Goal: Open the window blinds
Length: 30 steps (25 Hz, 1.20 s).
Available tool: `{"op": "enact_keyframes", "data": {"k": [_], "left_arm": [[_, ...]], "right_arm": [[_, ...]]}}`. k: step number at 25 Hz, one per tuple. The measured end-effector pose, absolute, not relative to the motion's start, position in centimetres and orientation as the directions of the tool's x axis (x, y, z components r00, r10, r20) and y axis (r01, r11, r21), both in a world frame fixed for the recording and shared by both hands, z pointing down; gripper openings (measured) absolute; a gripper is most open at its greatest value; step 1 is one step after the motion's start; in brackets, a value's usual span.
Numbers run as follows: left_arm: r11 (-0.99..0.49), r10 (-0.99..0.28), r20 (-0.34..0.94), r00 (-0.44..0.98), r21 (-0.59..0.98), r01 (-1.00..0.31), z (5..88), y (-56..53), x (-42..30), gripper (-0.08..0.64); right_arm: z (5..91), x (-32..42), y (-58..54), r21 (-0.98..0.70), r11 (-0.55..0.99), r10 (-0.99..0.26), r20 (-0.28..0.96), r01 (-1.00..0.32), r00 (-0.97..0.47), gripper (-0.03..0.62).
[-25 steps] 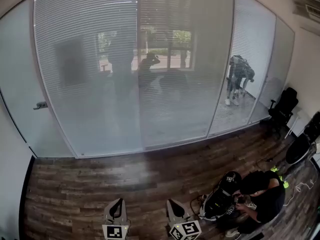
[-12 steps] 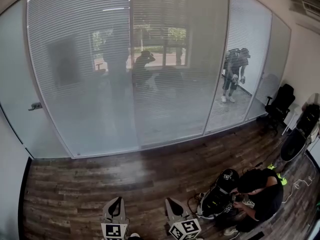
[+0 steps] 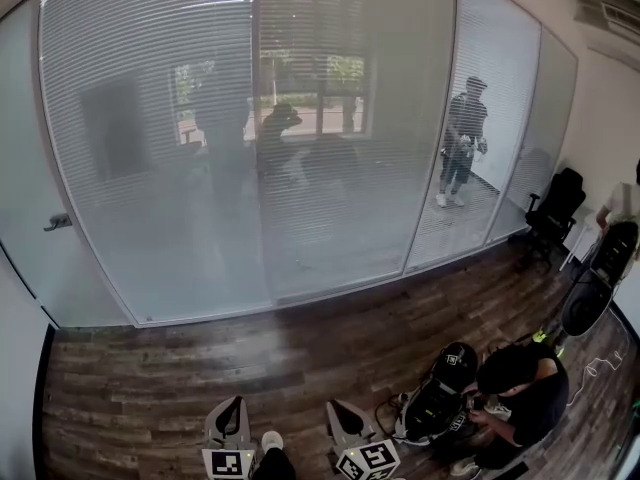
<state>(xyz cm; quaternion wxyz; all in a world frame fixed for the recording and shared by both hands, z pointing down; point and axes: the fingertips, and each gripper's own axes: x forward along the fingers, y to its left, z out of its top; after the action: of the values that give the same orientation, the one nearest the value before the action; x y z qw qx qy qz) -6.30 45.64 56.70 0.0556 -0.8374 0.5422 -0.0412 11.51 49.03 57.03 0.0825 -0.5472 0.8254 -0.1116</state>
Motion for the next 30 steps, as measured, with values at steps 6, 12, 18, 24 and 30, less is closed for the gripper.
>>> {"op": "enact_keyframes", "data": {"k": [6,12,18,24,30], "left_arm": [[-0.412,-0.910,0.007,0.414,-0.117,-0.904,56.7,39.3,-7.6,0.000],[-0.415,-0.909,0.007,0.417,-0.120,-0.902,56.3,32.0,-10.1,0.000],[-0.411,-0.911,0.002,0.413,-0.105,-0.905,55.9,25.6,-12.4,0.000],[-0.424,-0.904,0.006,0.427,-0.124,-0.897,55.9,20.8,-13.2,0.000],[-0.424,-0.905,0.011,0.426,-0.125,-0.897,56.2,17.4,-14.2,0.000]], "right_arm": [[56.9,10.5,43.0,-0.281,0.353,-0.929,0.006,-0.893,-0.369,0.000],[55.9,8.0,35.8,-0.268,0.355,-0.930,0.000,-0.896,-0.368,0.000],[55.7,6.2,29.1,-0.255,0.328,-0.940,0.009,-0.910,-0.341,0.000],[55.9,5.4,24.4,-0.260,0.313,-0.944,0.017,-0.913,-0.328,0.000],[56.2,4.6,20.8,-0.253,0.304,-0.947,0.027,-0.919,-0.320,0.000]]}}
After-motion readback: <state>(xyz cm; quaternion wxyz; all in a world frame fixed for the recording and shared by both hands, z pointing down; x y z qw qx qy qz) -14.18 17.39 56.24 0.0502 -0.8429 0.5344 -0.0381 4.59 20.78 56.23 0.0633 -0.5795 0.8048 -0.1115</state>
